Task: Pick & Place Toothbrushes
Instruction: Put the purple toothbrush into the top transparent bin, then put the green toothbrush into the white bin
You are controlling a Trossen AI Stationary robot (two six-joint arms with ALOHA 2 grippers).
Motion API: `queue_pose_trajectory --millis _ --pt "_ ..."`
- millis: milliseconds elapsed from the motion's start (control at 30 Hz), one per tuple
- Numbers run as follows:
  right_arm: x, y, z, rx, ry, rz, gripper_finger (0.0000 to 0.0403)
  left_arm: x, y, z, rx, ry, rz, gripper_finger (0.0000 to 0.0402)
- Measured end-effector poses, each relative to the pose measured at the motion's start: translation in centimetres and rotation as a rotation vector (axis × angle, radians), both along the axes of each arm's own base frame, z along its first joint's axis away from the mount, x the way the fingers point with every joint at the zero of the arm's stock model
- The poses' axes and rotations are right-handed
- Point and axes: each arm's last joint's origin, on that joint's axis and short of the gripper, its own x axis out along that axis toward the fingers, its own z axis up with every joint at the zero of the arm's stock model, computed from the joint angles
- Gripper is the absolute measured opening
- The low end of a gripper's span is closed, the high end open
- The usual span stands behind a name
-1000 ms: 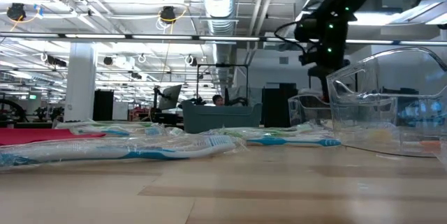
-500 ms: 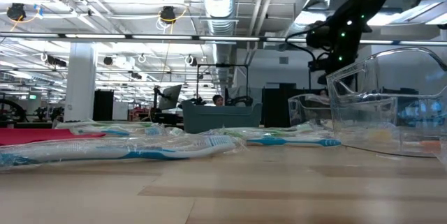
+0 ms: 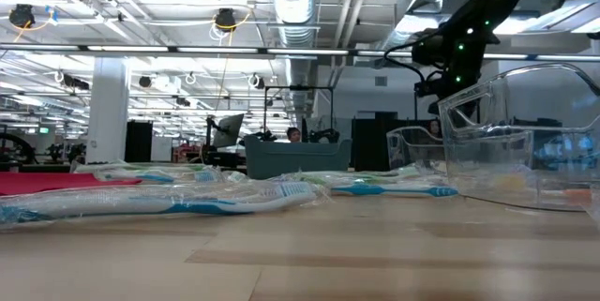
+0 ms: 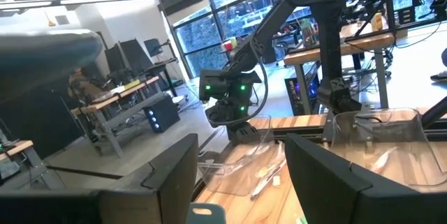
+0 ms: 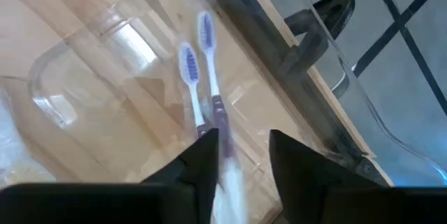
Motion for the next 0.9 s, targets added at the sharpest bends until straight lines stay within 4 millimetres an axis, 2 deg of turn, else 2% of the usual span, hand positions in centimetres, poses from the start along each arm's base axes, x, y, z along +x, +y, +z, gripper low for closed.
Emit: queue_pose_trajectory --millis 200,300,467,600,900 --pt "0.1 -0.1 0.1 -0.015 -0.007 -0.003 0.0175 0.0 0.0 0.0 0.000 0.000 0.000 0.0208" --pt "0.5 -0.2 0.8 -0.033 -0.021 0.001 0.0197 0.0 0.0 0.0 0.001 0.001 0.000 0.0208" --pt "1.9 -0.3 3.4 -0.076 -0.062 0.034 0.0218 0.0 0.0 0.0 0.003 0.002 0.000 0.0208" --pt "3.2 0.2 6.1 -0.100 -0.088 0.080 0.0221 0.0 0.0 0.0 0.016 0.010 0.001 0.0208" --pt "6.9 3.4 11.3 -0.153 -0.202 0.212 0.0205 0.0 0.0 0.0 0.019 0.014 0.001 0.0208"
